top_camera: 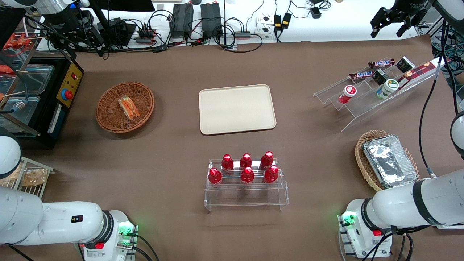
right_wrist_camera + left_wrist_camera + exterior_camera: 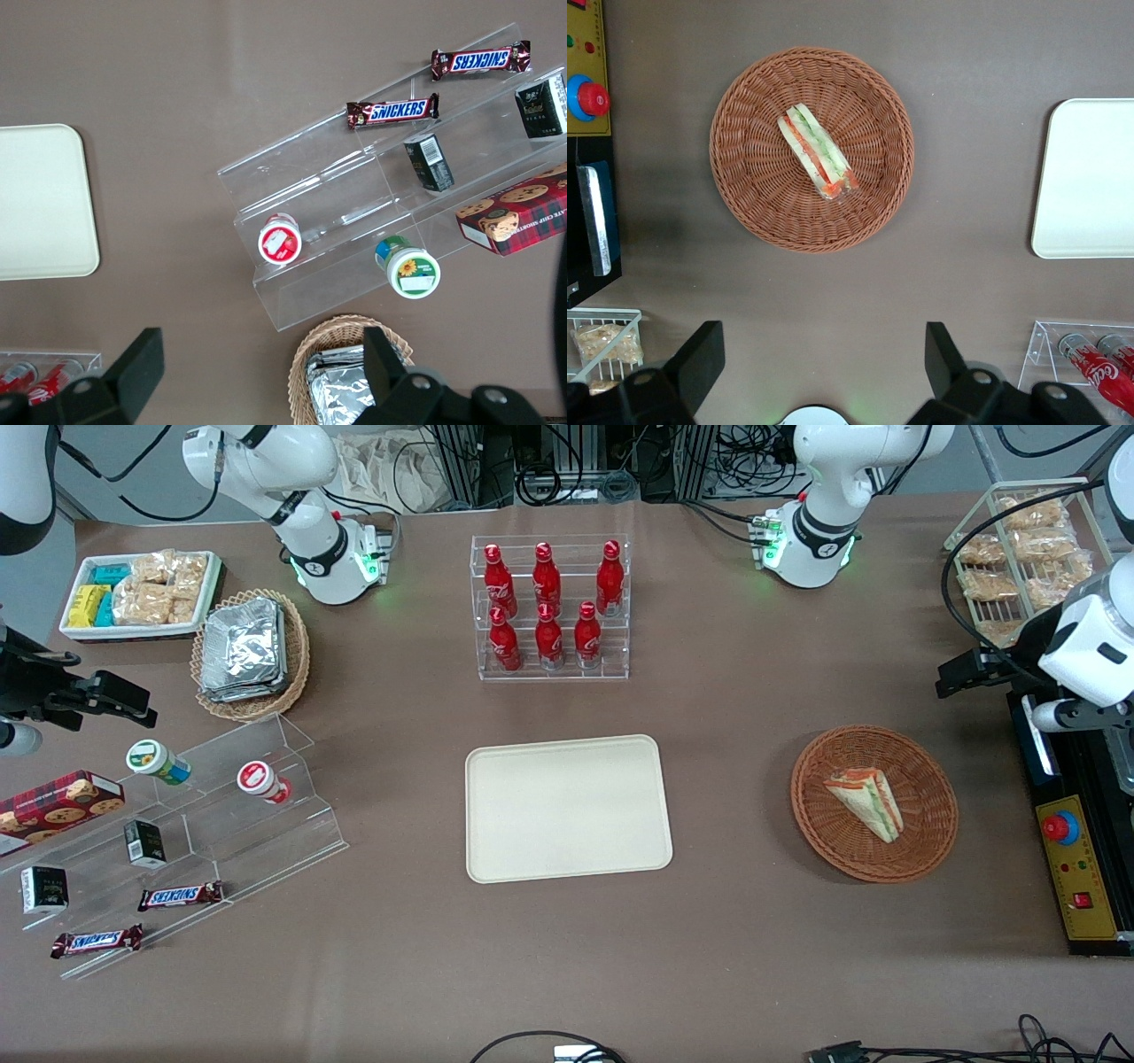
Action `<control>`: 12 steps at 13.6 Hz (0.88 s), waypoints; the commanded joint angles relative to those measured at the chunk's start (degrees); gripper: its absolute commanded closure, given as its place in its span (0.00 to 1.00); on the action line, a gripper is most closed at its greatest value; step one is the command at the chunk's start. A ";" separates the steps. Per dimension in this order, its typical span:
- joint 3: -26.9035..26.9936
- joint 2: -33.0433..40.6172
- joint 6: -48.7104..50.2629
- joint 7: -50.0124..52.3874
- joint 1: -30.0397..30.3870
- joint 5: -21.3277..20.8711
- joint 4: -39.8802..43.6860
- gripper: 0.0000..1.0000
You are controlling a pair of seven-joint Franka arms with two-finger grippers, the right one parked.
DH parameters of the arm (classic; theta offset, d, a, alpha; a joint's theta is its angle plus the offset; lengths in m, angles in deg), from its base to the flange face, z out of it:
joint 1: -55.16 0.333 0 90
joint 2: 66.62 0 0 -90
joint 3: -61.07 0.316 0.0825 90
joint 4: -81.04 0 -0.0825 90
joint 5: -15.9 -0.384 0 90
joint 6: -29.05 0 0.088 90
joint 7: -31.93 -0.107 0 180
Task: Place sandwich from basket to tray
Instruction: 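Move the left gripper over the wicker basket toward the sandwich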
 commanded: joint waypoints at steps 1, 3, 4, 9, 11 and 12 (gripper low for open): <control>0.02 0.42 0.51 -0.15 -0.05 -0.69 0.01 0.00; 0.02 0.16 0.51 -0.23 -0.05 -0.69 0.27 0.00; 0.02 0.08 0.51 -0.23 -0.05 -0.69 0.45 0.00; 0.54 -0.19 0.51 -0.59 0.82 -0.95 0.62 0.00; 0.72 -0.98 0.34 -0.67 1.80 -1.13 0.71 0.00; 0.72 -2.29 -0.27 -0.33 2.41 -1.56 0.80 0.00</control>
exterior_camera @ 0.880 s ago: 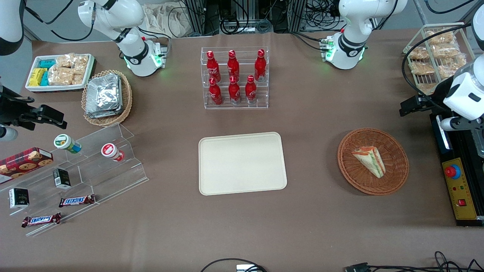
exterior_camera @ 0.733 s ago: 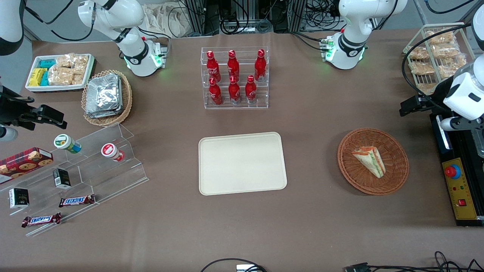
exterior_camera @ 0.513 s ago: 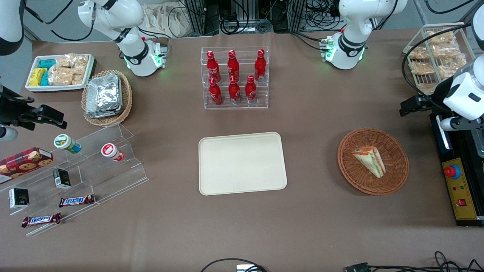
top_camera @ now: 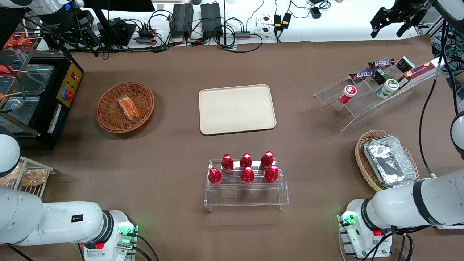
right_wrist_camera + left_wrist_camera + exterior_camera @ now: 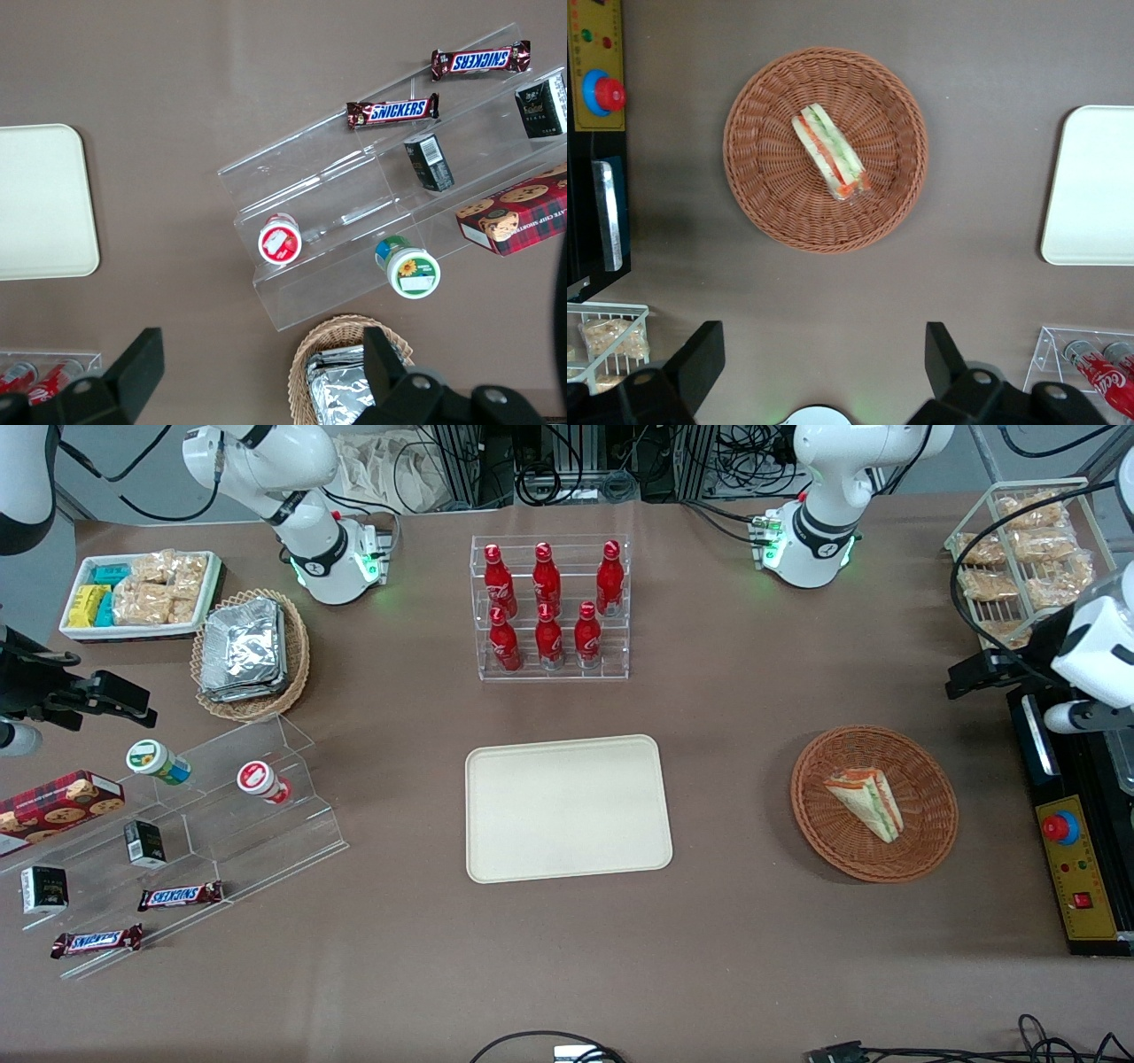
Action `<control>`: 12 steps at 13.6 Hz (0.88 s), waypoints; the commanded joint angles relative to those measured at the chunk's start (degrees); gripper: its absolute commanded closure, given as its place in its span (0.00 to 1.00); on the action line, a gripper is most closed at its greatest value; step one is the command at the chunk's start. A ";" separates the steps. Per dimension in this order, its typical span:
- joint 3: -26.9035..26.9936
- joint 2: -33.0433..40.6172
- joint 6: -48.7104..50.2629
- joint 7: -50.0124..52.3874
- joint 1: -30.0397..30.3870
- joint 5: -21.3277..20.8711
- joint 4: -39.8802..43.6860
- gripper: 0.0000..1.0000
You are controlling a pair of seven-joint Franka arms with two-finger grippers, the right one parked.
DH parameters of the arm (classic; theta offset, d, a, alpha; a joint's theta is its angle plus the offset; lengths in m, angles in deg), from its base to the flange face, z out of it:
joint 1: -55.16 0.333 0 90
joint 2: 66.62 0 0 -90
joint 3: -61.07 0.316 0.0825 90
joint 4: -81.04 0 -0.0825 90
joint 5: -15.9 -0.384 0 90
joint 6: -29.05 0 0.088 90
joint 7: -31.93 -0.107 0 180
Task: Place sandwich from basket to tray
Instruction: 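Move the left gripper over the wicker basket toward the sandwich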
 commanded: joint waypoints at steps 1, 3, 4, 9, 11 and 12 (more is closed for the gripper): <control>-0.11 -3.56 -0.59 0.07 1.51 -1.13 1.76 0.00; -0.11 -7.86 -0.59 0.95 2.56 -0.61 4.48 0.01; -0.11 -10.06 -0.59 2.61 3.01 -0.34 5.36 0.02; -0.11 -18.59 -3.49 16.31 3.27 2.81 5.64 0.03; -0.11 -22.28 -4.45 21.41 3.27 3.18 5.64 0.02; -0.11 -23.51 -5.85 23.43 3.27 3.18 5.55 0.01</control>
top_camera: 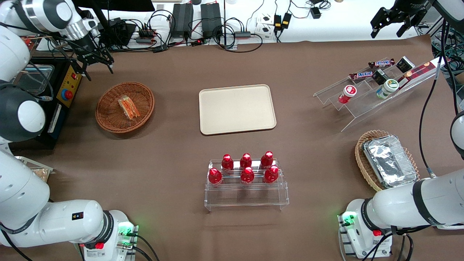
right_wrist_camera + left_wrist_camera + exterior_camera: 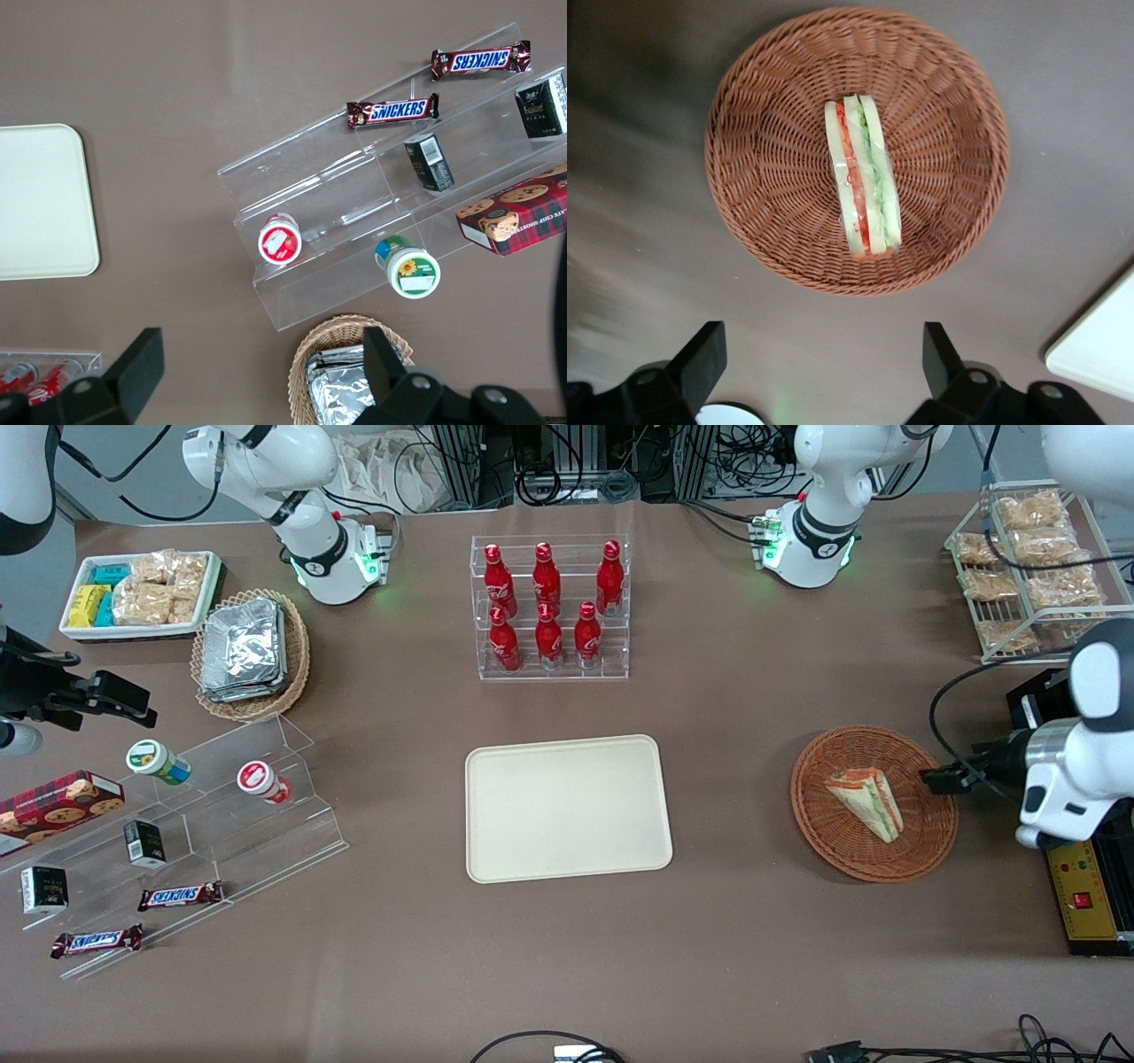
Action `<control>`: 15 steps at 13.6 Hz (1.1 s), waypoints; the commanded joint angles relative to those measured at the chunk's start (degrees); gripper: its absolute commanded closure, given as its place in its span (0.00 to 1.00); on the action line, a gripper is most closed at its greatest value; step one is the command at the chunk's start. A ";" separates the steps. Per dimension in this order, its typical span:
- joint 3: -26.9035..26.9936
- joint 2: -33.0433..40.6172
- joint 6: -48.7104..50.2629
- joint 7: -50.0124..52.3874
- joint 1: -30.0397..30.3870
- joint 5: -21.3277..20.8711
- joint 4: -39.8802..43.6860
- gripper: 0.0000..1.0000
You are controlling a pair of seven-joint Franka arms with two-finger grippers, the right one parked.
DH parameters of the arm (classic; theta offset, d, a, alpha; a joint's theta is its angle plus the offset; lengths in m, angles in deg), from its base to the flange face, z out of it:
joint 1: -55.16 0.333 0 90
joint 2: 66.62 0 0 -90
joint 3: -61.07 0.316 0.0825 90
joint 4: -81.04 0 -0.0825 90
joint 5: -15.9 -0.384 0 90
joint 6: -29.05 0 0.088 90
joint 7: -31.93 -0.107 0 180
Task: Place sandwich from basket to tray
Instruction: 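Lower the open left gripper around the wrapped sandwich and close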
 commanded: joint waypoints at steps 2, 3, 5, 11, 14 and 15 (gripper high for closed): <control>-0.35 -5.55 -3.07 6.60 1.14 0.86 2.24 0.01; -0.35 -6.69 -4.65 6.87 1.32 1.03 1.89 0.01; -0.35 -9.15 -6.24 6.87 1.50 2.26 1.71 0.01; -0.35 -14.17 -12.12 6.96 1.93 4.99 0.05 0.01; -0.35 -15.58 -13.98 6.96 1.94 5.25 -0.66 0.01; -0.35 -15.93 -14.15 6.96 1.94 5.95 -0.92 0.01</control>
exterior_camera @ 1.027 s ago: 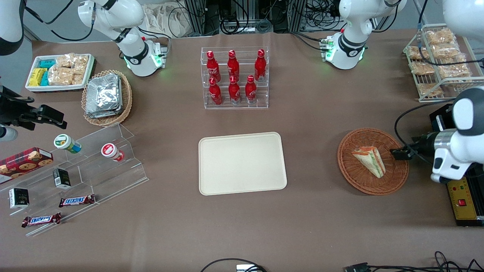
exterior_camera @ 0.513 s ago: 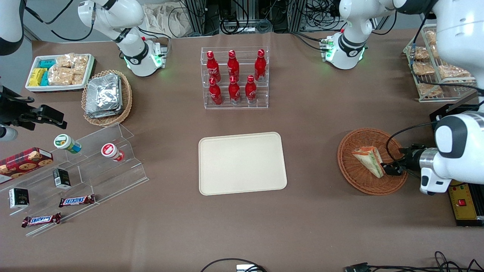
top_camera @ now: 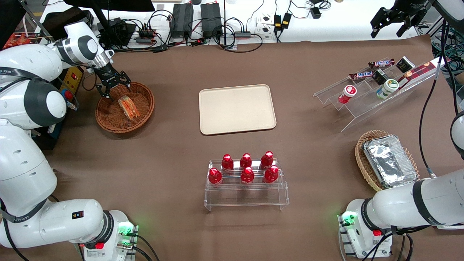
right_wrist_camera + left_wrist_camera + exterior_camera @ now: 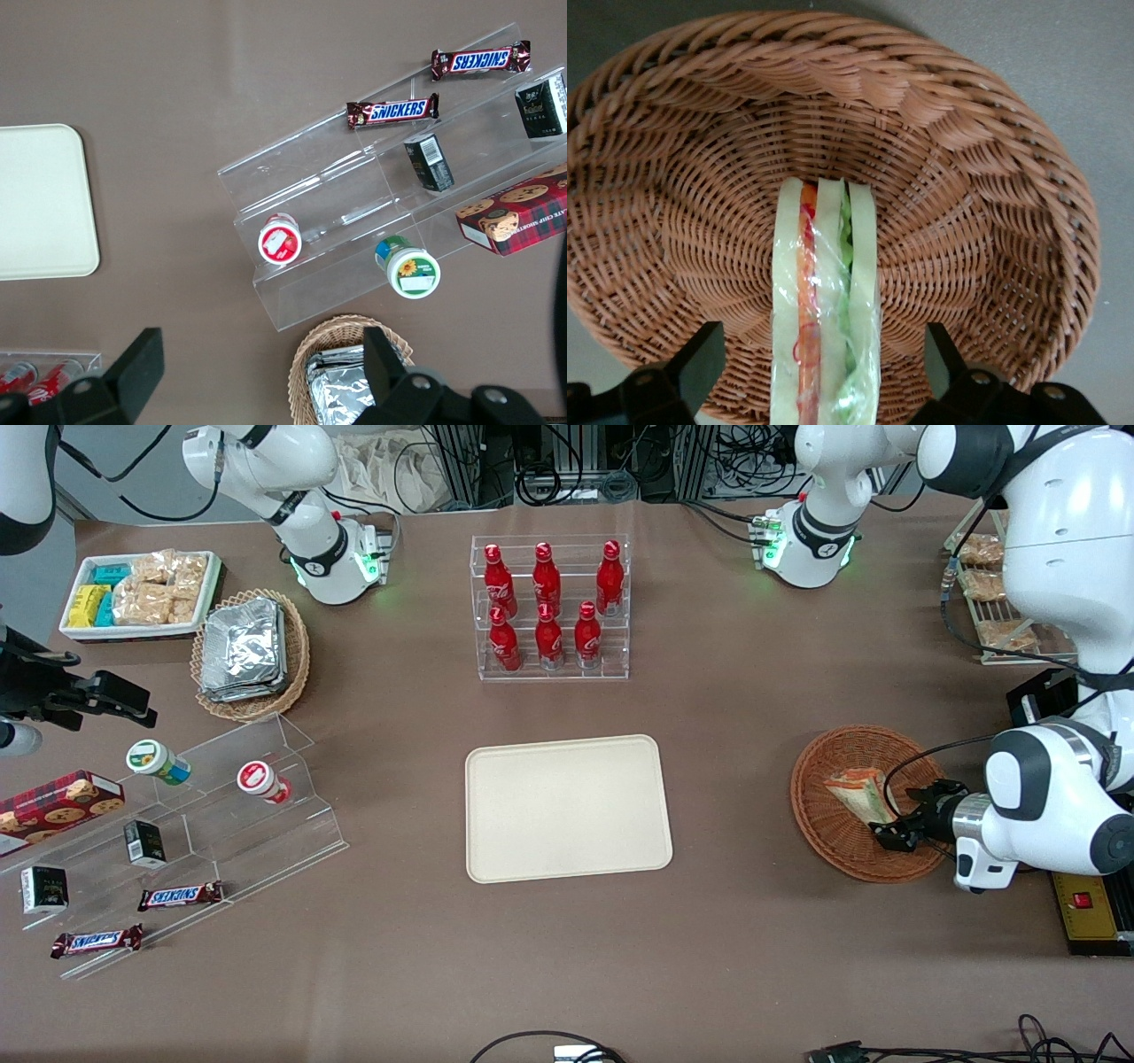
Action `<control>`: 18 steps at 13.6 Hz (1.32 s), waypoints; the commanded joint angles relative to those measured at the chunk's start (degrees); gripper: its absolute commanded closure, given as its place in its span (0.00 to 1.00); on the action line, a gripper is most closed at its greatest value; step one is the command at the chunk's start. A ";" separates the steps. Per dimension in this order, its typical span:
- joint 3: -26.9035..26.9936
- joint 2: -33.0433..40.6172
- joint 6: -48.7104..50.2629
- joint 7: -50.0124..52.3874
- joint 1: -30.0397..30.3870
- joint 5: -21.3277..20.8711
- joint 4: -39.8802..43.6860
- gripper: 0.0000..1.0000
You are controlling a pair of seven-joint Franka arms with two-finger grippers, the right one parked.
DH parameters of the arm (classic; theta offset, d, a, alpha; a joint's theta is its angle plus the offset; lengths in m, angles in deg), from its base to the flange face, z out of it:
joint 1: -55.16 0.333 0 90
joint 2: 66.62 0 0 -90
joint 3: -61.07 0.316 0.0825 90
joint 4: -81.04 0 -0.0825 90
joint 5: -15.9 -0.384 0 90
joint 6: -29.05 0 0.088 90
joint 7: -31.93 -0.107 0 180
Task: Place sandwich from basket to tray
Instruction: 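Lower the open left gripper around the wrapped sandwich and close, then lift the sandwich out of the basket with the left gripper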
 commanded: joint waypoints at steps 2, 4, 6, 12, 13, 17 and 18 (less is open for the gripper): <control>-0.36 0.01 -2.90 0.81 -0.04 2.44 -3.02 0.01; -0.45 1.07 -2.92 0.90 -0.39 2.45 -4.08 0.01; -0.45 1.77 -2.74 0.90 -0.39 2.45 -5.48 0.01; -0.62 2.92 -3.44 1.16 -0.66 2.45 -8.83 0.07; -0.71 3.44 -4.14 1.16 -0.66 2.45 -9.62 0.17; -0.71 4.50 -4.67 0.72 -0.66 1.92 -10.42 0.47; -0.71 4.93 -4.41 0.63 -0.66 1.83 -10.42 0.50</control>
